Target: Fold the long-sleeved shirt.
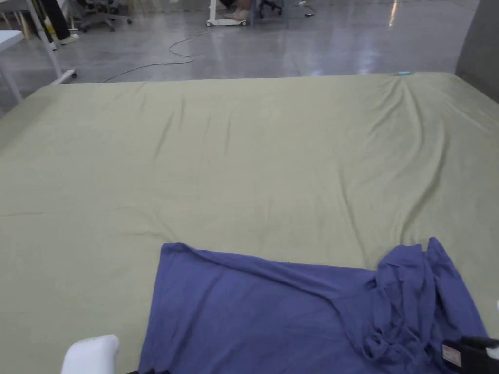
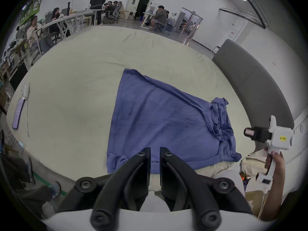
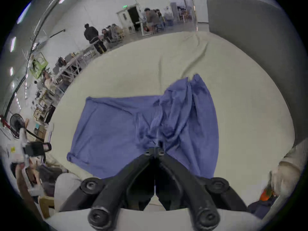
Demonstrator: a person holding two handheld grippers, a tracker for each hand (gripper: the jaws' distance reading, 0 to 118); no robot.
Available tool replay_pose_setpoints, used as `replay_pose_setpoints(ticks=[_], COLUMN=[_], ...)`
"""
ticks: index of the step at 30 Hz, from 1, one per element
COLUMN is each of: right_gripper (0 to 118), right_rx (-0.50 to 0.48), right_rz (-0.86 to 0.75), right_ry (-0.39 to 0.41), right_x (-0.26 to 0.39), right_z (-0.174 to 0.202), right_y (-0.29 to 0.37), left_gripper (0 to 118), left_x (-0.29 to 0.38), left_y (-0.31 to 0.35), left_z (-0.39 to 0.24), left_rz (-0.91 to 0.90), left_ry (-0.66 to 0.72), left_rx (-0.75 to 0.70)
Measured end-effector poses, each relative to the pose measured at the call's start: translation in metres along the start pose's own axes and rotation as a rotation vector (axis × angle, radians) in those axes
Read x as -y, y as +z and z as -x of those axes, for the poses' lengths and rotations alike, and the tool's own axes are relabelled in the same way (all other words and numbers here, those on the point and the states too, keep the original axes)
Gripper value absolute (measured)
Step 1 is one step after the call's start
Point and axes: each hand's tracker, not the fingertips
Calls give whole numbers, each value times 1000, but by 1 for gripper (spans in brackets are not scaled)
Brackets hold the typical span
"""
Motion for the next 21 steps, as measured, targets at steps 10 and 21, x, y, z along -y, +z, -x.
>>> replay_pose_setpoints(ticks=[10,21], right_gripper=[0,39], right_rx=[8,112], right_rz=[7,66], right_ry=[-17,-16], right_x=[-18,-63], right_z=[-17,-56], right_y=[-9,-47], left_gripper=[115,63], left_x=[-175,-221], left_y=[-169,-269], left_z=[53,69], left_rz=[-12,99], left_ry=[-70,-223], left_rx=[-170,-299])
